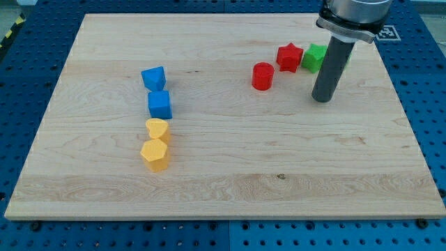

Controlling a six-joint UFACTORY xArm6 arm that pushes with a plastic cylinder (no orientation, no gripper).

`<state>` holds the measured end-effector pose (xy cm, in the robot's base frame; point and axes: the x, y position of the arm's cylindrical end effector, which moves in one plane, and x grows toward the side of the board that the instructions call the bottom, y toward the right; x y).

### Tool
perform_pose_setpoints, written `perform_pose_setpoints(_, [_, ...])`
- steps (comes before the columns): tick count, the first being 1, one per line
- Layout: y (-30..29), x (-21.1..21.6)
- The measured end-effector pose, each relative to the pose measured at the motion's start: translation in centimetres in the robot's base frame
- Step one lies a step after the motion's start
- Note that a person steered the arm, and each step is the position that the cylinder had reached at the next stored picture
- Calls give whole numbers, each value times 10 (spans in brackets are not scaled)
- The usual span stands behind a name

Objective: Move the red circle left to the red star in a horizontal line

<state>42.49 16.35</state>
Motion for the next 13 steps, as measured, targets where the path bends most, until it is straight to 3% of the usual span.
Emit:
perform_pose_setpoints(1, [-13,3])
perform_pose_setpoints(4, [-123,16])
perform_pose_setpoints(5, [-123,15])
perform_pose_setpoints(7, [-115,-34])
perform_pose_setpoints(13, [-72,-13])
